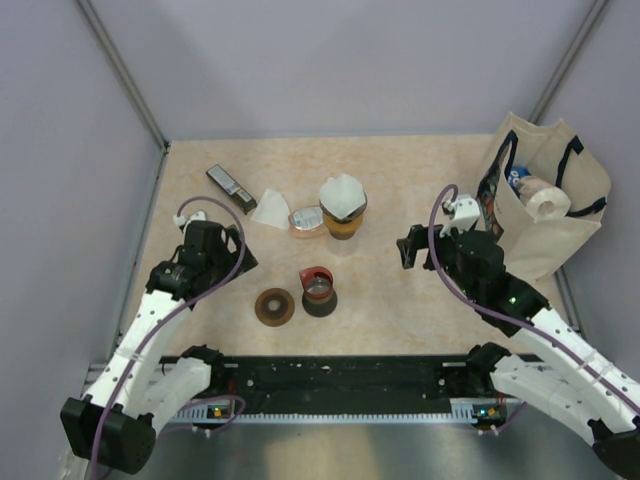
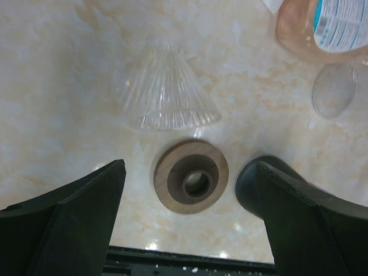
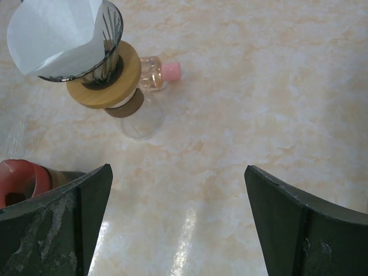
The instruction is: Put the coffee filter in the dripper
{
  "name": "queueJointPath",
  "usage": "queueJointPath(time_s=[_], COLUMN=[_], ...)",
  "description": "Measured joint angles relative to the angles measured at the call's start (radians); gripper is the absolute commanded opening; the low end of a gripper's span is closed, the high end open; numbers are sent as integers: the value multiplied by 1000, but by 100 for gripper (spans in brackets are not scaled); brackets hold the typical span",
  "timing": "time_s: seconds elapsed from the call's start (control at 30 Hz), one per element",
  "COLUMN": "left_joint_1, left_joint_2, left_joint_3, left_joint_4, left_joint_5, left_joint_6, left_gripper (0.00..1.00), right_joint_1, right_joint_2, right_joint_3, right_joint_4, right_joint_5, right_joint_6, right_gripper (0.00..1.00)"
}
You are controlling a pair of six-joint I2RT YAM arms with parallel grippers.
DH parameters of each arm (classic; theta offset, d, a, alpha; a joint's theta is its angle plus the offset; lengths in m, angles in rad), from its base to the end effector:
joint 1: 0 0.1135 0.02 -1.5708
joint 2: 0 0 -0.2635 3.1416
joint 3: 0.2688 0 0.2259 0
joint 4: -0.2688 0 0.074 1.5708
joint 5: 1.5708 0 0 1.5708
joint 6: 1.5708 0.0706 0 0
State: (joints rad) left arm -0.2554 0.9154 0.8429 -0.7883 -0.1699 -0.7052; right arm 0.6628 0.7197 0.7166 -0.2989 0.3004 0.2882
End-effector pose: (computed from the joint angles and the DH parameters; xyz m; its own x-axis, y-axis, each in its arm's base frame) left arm 0.1719 -0.0326 0.2576 -0.6510 -0.4903 -0.5795 -0.3672 0.8716 -0.3249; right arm 0.1507 0.0911 0.3044 -0.3286 0.0880 -0.9404 -0.2834 0.9406 0.1870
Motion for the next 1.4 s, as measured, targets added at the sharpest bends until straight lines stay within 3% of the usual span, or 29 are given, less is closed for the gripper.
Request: queueJointPath(time_s=[0.2,0.3,0.4,0.7,0.97,1.4], left_joint_1=[-39,-114,-194,-267,-272,-293], left_joint_2=[-117,-117,-72,143,207,285], left_joint_3=[-160,-192,-195,-190,-193,-200], left_joint_4=[-28,-47,-48,-11,74,88], left_joint_5=[151,155,129,35,5,-33], left_joint_6=[-72,-119,-164,-231,-255,-273], left_gripper=[93,84,69,55,45,38], right_joint_1=[0,0,0,0,0,0], right_joint_2=[-4,-10,-14,-16,-9,-9], right_joint_3=[-16,-16,-16,-16,-17,-23], right_joint_4=[-18,-25,-26,-40,-43,-47], right_joint_5=[-8,-8,-6,-1,13,40], right_joint_6=[0,0,0,0,0,0], right_gripper=[98,98,98,98,99,98])
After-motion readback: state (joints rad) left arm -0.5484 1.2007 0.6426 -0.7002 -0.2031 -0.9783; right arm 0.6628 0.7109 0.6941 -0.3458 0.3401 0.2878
